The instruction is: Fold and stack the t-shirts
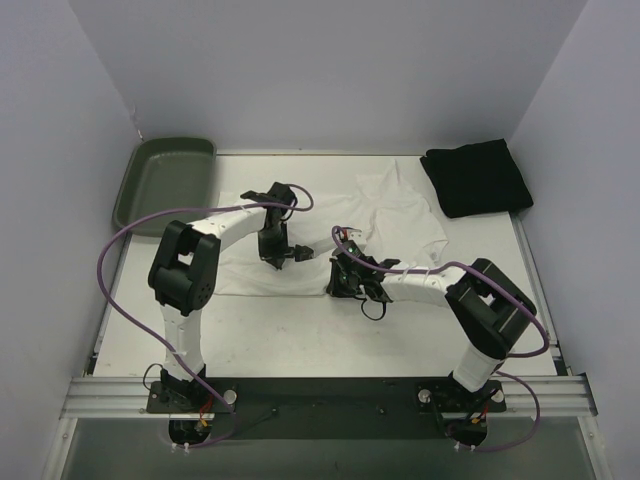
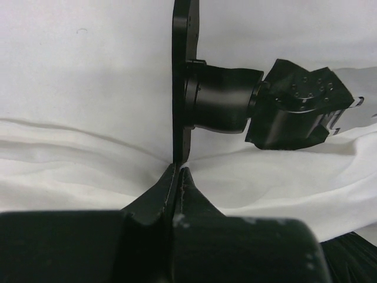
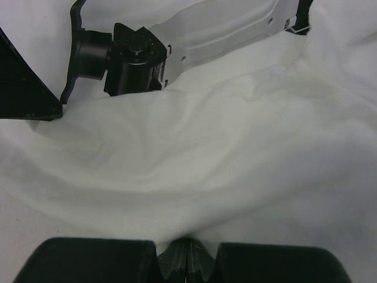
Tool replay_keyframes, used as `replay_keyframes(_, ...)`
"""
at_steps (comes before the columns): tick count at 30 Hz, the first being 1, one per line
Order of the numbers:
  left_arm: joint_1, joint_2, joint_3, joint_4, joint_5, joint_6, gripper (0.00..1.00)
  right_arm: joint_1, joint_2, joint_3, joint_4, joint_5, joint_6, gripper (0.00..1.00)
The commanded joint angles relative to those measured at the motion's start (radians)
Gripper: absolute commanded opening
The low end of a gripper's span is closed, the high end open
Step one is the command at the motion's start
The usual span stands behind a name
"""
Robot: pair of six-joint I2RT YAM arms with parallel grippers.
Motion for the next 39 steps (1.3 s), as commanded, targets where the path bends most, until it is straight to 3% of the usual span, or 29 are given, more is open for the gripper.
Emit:
replay_keyframes(1, 0.016, -0.002, 0.058, 0.008, -0.030, 0.004, 0.00, -0.003, -0.010, -0.038, -0.065, 0.002, -0.002, 0.00)
replay_keyframes(9, 0.039, 0.033, 0.150, -0.022, -0.040, 0.007, 0.00, -0.003, -0.035, -0.058, -0.074, 0.009, -0.008, 0.00)
replay_keyframes(18, 0.043, 0.058, 0.147, -0.011, -0.041, 0.002, 0.01, -0.004, -0.044, -0.067, -0.080, 0.011, -0.008, 0.00)
replay_keyframes(19, 0.043, 0.057, 0.144, -0.008, -0.050, 0.002, 0.05, -0.004, -0.045, -0.067, -0.082, 0.011, -0.006, 0.00)
replay_keyframes(22, 0.047, 0.046, 0.145, -0.009, -0.061, -0.004, 0.33, -0.003, -0.051, -0.070, -0.082, 0.011, -0.005, 0.00)
replay_keyframes(23, 0.047, 0.040, 0.144, -0.009, -0.066, -0.004, 0.53, -0.003, -0.051, -0.070, -0.082, 0.011, -0.005, 0.00)
replay_keyframes(24, 0.047, 0.032, 0.145, -0.009, -0.072, -0.005, 0.64, -0.001, -0.051, -0.070, -0.080, 0.011, -0.006, 0.00)
replay_keyframes(26, 0.047, 0.009, 0.150, -0.011, -0.088, -0.010, 0.86, 0.002, -0.051, -0.061, -0.086, 0.009, -0.005, 0.00)
replay_keyframes(27, 0.049, 0.001, 0.153, -0.015, -0.095, -0.013, 0.91, 0.002, -0.053, -0.059, -0.092, 0.011, -0.003, 0.00)
replay_keyframes(39, 0.058, -0.255, 0.179, -0.028, -0.138, 0.001, 0.94, 0.025, -0.110, 0.007, -0.187, 0.095, -0.035, 0.00)
